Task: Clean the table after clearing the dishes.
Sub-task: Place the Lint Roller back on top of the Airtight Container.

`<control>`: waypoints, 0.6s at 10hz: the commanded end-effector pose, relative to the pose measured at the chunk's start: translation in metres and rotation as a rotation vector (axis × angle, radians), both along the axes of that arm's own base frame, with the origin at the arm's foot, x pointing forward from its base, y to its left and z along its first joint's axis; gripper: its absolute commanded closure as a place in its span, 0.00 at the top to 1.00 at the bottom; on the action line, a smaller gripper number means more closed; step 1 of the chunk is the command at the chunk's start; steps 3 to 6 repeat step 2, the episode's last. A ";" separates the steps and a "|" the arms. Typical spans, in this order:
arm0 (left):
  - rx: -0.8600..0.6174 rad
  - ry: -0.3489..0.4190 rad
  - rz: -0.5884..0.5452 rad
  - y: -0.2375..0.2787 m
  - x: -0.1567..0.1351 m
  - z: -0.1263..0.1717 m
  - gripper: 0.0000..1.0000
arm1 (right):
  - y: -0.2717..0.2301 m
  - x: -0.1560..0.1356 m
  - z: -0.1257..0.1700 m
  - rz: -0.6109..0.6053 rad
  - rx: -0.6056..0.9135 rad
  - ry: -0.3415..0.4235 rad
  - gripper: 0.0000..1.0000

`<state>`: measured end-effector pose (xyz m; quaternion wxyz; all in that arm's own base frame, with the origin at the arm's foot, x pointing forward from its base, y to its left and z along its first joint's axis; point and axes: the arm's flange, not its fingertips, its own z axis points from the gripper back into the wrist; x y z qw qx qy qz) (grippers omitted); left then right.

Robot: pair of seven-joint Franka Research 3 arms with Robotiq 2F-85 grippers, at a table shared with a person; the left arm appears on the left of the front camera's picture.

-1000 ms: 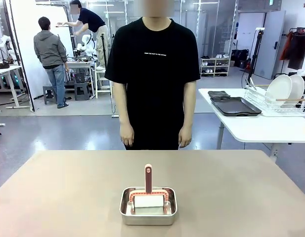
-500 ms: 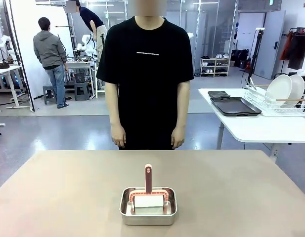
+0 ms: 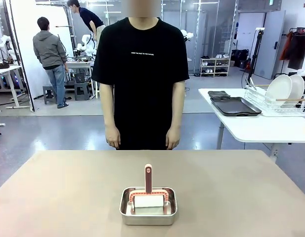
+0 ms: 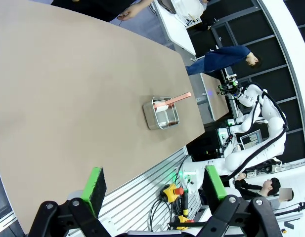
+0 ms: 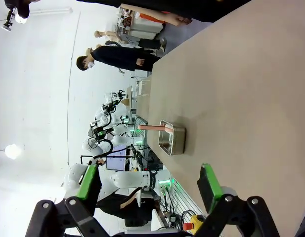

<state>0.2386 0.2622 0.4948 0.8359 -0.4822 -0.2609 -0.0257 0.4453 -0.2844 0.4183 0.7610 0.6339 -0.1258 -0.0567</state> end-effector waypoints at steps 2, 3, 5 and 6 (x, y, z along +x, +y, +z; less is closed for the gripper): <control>-0.016 -0.022 -0.001 0.001 -0.002 0.002 1.00 | 0.003 -0.003 0.004 0.001 0.001 -0.009 1.00; -0.016 -0.022 -0.001 0.001 -0.002 0.002 1.00 | 0.003 -0.003 0.004 0.001 0.001 -0.009 1.00; -0.016 -0.022 -0.001 0.001 -0.002 0.002 1.00 | 0.003 -0.003 0.004 0.001 0.001 -0.009 1.00; -0.016 -0.022 -0.001 0.001 -0.002 0.002 1.00 | 0.003 -0.003 0.004 0.001 0.001 -0.009 1.00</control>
